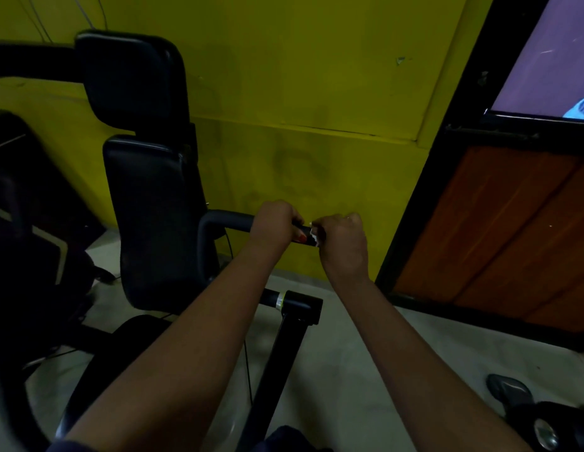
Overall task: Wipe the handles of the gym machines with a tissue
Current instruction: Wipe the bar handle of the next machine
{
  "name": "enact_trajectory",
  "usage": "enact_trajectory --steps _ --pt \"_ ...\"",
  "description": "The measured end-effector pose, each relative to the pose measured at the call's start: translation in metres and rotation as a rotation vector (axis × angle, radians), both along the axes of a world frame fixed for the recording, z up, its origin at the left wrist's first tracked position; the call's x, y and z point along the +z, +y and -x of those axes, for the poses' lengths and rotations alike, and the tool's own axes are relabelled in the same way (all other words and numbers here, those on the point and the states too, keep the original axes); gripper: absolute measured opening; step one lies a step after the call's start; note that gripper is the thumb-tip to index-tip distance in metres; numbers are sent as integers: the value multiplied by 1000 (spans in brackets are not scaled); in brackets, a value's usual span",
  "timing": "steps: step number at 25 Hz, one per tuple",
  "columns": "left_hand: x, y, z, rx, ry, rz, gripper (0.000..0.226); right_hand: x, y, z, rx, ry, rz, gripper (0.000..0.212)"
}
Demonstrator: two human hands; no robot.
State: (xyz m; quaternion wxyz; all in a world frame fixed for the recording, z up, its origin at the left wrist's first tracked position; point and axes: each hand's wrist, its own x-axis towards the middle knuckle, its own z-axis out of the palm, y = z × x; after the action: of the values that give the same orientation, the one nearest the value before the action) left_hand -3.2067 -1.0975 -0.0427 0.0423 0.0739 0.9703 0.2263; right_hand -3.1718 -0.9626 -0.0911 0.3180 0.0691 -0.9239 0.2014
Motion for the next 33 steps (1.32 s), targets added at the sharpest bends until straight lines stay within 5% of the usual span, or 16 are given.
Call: enact_trajectory --steps 3,8,11,14,21,26,33 --pt "-9 -11 -4 0 92 102 41 -18 11 -19 161 231 -47 14" --pt "1 -22 -5 -97 54 293 41 2 -16 12 125 -40 30 20" --pt "13 -38 -2 -118 13 393 49 -4 -5 11 323 3 -6 21" --pt "12 -58 2 -54 20 268 49 -14 26 -7 441 167 -113 23" --pt "6 -54 4 83 48 112 36 -13 -15 14 410 84 -225 45" --pt "3 -53 4 103 46 94 36 -21 36 -10 522 259 -431 26" --pt "2 -51 1 114 59 64 28 -21 -17 15 521 277 -458 36"
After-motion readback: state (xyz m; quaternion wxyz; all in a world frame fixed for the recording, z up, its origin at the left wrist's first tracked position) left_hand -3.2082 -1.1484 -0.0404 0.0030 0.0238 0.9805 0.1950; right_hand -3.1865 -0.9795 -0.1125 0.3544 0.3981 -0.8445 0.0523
